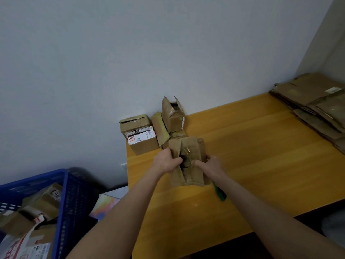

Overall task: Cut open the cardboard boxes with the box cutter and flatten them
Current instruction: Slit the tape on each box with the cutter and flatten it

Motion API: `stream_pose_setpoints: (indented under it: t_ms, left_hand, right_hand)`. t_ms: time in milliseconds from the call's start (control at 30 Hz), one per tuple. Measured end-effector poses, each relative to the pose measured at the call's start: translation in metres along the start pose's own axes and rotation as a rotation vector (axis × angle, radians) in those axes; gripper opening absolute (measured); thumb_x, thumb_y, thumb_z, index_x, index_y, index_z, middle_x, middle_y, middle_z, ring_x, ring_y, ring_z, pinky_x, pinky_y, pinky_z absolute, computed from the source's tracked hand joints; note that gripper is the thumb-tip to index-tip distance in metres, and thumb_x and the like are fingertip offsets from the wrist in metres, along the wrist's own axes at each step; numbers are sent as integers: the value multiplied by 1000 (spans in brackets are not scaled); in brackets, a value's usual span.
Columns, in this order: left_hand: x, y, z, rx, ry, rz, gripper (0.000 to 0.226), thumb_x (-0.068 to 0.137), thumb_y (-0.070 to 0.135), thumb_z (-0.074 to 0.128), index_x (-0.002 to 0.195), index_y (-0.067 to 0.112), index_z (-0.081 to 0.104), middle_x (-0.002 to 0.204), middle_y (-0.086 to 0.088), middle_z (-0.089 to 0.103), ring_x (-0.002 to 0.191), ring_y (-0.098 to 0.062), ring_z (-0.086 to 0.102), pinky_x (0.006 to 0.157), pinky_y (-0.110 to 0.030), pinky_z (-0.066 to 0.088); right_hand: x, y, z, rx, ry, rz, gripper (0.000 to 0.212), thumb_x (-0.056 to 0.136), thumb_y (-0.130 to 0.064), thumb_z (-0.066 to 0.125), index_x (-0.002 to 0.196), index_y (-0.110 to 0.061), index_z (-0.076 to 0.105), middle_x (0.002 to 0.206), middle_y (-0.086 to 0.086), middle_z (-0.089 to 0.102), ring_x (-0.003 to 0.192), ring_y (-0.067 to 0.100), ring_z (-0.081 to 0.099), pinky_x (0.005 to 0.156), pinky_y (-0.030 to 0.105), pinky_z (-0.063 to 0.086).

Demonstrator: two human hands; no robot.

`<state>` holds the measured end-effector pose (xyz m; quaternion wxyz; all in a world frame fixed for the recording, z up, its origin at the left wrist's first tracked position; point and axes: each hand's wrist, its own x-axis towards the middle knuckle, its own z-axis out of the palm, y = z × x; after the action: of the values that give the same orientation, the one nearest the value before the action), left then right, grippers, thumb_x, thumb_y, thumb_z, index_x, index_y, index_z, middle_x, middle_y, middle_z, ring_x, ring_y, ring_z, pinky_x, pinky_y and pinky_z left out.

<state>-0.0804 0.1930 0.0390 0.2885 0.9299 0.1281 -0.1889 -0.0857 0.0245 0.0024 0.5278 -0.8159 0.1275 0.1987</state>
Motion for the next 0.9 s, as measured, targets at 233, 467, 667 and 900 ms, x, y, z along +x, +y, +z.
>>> stream_pose_setpoints:
  t_ms: [233,467,667,900]
  left_hand:
    - [-2,-8,-7,-22,-16,33,36,81,38,60,104,10,59,97,-9,67,91,-28,65,79,-43,55]
    - [-4,16,14,260,206,-112,49,96,34,49,130,-1,41,125,-17,54,112,-37,57,79,-38,46]
    - [-1,10,6,312,173,-37,19,97,19,47,95,6,60,100,-12,65,84,-27,60,67,-33,48]
    - [6,-8,-9,109,60,2,24,96,12,42,96,-2,61,94,-22,68,86,-35,68,79,-43,58]
  right_hand:
    - [-3,3,1,77,-44,0,45,82,-26,73,121,-9,59,107,2,63,92,17,58,77,29,49]
    - [-5,-9,17,-163,61,-84,64,73,-49,69,127,-23,49,117,-1,61,106,24,59,86,39,51]
    - [-7,-9,6,-151,-11,-70,64,73,-47,69,128,-20,51,111,-2,63,102,22,60,87,42,52]
    - [-5,-3,-9,48,-151,-62,51,82,-23,71,129,-19,52,112,-3,61,97,15,59,82,32,53]
